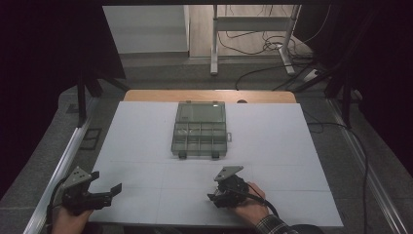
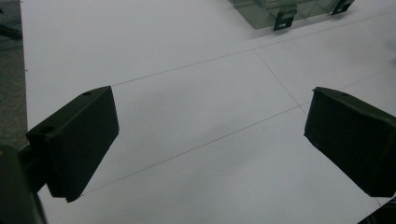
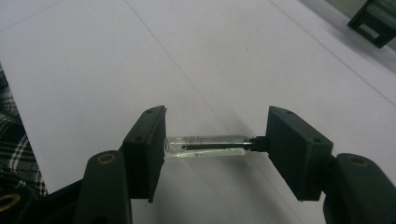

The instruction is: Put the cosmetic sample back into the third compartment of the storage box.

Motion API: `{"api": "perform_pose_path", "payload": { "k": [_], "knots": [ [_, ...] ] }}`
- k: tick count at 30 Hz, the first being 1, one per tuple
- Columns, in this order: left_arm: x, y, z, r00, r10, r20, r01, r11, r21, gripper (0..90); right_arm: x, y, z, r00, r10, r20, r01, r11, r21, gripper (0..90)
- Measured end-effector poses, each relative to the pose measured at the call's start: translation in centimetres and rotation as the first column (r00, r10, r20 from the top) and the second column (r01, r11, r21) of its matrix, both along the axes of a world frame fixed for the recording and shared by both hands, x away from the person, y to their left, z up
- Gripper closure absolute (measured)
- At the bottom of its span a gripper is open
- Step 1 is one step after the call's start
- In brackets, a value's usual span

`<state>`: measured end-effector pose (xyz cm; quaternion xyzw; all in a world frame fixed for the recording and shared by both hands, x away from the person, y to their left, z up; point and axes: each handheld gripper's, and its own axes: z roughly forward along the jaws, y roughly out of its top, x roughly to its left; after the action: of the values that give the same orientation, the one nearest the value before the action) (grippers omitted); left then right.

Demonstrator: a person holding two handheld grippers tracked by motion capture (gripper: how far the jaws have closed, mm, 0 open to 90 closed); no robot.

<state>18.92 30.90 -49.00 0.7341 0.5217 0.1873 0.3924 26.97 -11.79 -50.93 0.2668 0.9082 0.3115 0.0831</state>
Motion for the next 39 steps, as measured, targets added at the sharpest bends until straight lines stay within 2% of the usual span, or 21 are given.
{"api": "perform_pose_path", "payload": {
  "k": [8, 15, 39],
  "knots": [
    [0.0, 0.0, 0.0, 1.0, 0.0, -0.002, 0.0, 1.0, 0.0, 3.5, 1.1, -0.8, 1.3, 0.9996, -0.027, 0.006, 0.026, 0.998, 0.065, 39.3],
    [0.0, 0.0, 0.0, 1.0, -0.001, -0.002, 0.001, 1.0, 0.001, 3.7, 2.3, -1.0, 2.2, 0.999, -0.043, 0.016, 0.041, 0.994, 0.097, 39.3],
    [0.0, 0.0, 0.0, 1.0, -0.004, -0.001, 0.004, 1.0, 0.002, 3.9, 5.5, -0.4, 3.5, 0.9981, -0.053, 0.031, 0.049, 0.99, 0.131, 39.3]
  ]
}}
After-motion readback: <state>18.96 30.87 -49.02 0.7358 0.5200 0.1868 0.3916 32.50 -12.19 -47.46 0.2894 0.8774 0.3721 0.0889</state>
